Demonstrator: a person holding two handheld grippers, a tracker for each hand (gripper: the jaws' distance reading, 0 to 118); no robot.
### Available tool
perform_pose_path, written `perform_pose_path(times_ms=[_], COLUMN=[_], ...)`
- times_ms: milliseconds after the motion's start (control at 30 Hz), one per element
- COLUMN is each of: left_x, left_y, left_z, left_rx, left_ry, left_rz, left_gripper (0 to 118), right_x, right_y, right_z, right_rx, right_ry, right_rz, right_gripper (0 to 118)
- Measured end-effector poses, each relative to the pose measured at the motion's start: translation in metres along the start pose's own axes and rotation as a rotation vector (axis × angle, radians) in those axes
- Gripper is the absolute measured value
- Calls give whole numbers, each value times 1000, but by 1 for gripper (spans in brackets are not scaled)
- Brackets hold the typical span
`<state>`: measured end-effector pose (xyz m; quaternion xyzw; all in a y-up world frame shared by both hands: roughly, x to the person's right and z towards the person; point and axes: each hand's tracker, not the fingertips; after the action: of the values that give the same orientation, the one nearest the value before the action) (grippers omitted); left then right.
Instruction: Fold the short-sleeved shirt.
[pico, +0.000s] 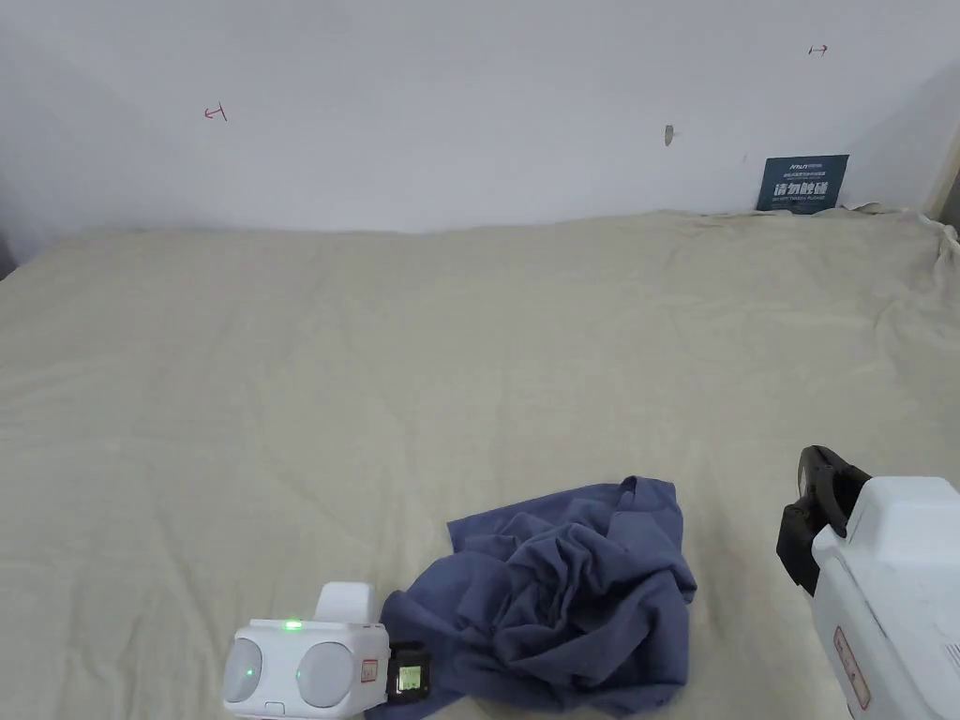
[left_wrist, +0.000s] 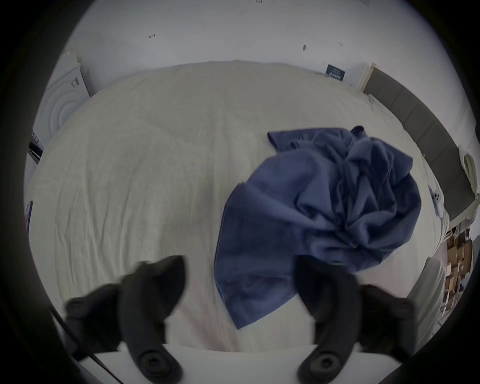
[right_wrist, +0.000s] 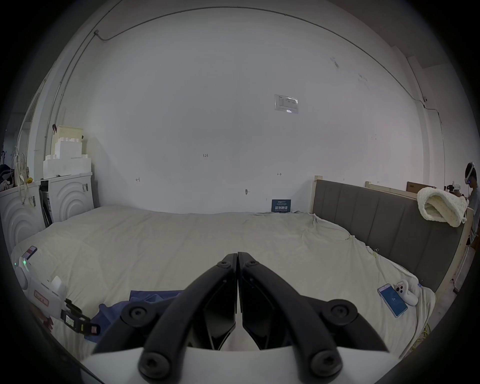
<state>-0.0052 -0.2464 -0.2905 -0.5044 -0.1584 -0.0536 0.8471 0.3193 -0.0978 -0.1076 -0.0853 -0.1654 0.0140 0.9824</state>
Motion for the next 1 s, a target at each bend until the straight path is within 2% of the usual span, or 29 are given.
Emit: perform_pose_path(times_ms=[33, 200, 300, 333, 367, 433, 500, 567, 800, 867, 933, 967, 1000], left_x=[1, 2, 6, 8, 10, 12, 14, 12, 7, 5, 3, 2, 1], left_y=[-3, -10, -11, -12, -12, -10, -9, -7, 5, 9, 12, 13, 14], left_z=[-1, -10, -15, -14, -9, -3, 1, 5, 37, 48, 55, 57, 56], left_rx=[-8, -59, -105, -94, -80, -59, -51, -17, 59, 89, 104, 108, 112], left_ry=[5, 17, 24, 74, 40, 35, 30, -20, -52, -63, -72, -75, -78], left_rz=[-1, -1, -32, -70, -93, -103, -125, -125, -100, -90, -80, -78, -73], left_gripper=[106, 105, 88, 79, 66, 33, 24, 8, 5, 5, 5, 5, 5], right_x=[-1, -3, -4, -5, -5, -5, -5, -5, -6, -6, -5, -4, -4], right_y=[-1, -5, -7, -8, -8, -10, -11, -12, -21, -29, -40, -45, -49], right_z=[-1, -5, -7, -8, -10, -14, -22, -33, -121, -155, -184, -198, -211], right_rx=[-2, -18, -26, -28, -29, -36, -50, -68, -294, -402, -469, -519, -557], right_ry=[0, 7, 12, 12, 13, 16, 21, 30, 89, 111, 130, 137, 145], right_rz=[0, -6, -5, -5, -4, -2, -1, -5, 28, 15, -33, -62, -77], right_gripper=[0, 0, 0, 0, 0, 0, 0, 0, 1, 1, 5, 13, 30])
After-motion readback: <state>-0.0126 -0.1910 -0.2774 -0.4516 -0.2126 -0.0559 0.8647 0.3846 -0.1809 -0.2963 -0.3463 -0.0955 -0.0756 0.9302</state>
